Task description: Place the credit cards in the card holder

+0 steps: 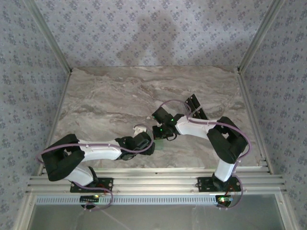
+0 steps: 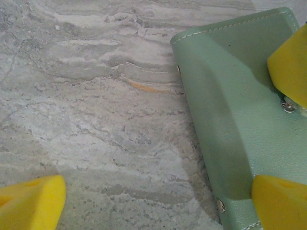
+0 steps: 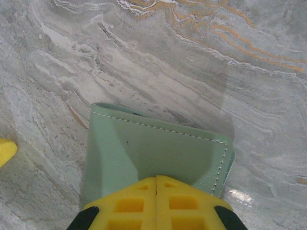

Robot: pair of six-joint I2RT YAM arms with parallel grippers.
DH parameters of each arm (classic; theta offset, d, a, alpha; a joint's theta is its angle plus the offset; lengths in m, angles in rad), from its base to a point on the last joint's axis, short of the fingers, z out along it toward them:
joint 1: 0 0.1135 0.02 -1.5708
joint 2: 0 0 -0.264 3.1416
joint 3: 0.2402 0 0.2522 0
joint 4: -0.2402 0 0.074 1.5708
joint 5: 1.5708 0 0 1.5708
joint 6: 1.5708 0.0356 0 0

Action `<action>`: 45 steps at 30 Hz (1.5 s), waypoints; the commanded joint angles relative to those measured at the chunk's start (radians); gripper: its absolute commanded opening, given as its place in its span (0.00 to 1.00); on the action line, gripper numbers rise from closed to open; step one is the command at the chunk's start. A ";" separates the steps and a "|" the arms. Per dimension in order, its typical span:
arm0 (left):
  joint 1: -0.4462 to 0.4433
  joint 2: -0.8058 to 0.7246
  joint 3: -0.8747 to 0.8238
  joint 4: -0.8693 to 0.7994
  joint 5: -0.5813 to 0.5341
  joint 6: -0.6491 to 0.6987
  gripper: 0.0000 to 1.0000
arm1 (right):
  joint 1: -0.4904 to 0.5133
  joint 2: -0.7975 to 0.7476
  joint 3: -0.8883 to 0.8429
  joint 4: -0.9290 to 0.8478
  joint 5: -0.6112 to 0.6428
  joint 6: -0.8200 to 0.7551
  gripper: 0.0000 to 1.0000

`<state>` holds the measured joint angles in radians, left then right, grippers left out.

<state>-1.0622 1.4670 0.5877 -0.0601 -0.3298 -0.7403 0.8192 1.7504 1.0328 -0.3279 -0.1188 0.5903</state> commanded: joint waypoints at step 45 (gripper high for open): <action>0.001 0.050 -0.023 0.008 0.112 -0.018 0.99 | 0.218 -0.069 -0.451 0.312 0.337 0.321 0.00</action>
<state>-1.0622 1.4677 0.5873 -0.0605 -0.3302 -0.7338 1.0065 1.6001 0.6727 0.1154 0.2546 0.8345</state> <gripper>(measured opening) 0.985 0.058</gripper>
